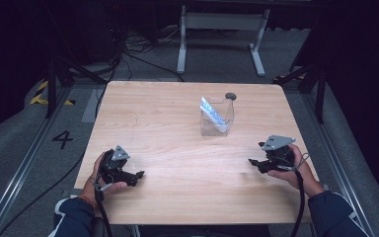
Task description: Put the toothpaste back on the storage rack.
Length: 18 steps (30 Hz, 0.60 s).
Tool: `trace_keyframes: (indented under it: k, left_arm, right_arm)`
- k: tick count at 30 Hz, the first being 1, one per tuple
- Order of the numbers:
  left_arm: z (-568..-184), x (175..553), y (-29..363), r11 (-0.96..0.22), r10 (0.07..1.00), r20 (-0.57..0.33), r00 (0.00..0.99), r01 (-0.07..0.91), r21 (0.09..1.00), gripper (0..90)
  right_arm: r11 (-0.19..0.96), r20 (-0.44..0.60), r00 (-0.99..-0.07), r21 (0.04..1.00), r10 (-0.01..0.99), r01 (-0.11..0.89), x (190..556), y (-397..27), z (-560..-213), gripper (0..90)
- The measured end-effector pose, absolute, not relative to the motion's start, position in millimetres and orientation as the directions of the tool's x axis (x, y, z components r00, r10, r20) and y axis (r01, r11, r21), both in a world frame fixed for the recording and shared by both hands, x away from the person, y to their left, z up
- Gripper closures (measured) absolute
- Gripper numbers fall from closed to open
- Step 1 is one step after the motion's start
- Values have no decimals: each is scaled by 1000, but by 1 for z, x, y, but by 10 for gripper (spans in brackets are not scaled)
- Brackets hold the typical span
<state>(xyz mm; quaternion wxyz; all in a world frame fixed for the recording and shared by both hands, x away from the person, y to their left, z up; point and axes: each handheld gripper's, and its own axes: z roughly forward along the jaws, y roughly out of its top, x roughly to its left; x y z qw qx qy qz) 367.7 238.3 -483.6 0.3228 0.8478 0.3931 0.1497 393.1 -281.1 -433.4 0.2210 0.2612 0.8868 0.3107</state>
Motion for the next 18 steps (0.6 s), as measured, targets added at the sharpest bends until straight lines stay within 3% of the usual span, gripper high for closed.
trace_keyframes:
  k: [18]
  left_arm:
    - [-484,368,238,-483,763,0,646,570,665,3]
  right_arm:
    - [536,-92,-696,711,712,455,362,-346,-468,252]
